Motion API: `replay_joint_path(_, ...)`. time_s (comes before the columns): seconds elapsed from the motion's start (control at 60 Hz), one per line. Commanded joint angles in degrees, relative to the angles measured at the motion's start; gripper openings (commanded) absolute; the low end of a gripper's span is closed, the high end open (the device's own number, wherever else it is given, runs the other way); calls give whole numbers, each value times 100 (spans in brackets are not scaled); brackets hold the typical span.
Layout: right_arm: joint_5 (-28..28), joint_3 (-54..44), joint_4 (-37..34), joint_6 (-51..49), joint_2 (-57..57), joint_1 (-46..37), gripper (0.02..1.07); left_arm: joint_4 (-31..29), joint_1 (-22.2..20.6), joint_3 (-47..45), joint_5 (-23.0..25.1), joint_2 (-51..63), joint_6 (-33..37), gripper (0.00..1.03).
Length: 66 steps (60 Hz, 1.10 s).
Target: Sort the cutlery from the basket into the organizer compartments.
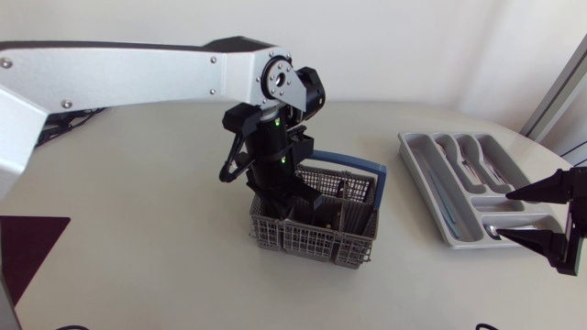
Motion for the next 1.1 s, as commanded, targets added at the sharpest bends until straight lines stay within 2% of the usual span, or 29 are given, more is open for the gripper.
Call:
replay_joint_path(0.0, 15, -178, 11, -146, -19, -37, 93, -439, -23, 129, 56, 315, 280, 26)
replay_joint_path(0.183, 15, -204, 2, -146, -45, -37, 93, -289, -436, 226, 21, 139, 685, 31)
replay_joint_path(0.267, 15, -213, 2, -146, -45, -37, 93, -87, -559, 226, -163, 112, 834, 31)
replay_joint_path(0.4, 15, -213, 11, -190, -19, -64, 93, 115, -620, 173, -392, 121, 992, 31)
replay_joint_path(0.7, 15, -248, 11, -225, -1, -90, 93, 124, -611, 85, -383, 306, 887, 30)
replay_joint_path(0.85, 15, -301, 11, -260, -10, -90, 93, 317, -418, 112, -155, 288, 641, 8)
replay_joint_path(1.083, 15, -292, 11, -295, -10, -125, 93, 387, -242, 6, 250, 279, 500, 4)
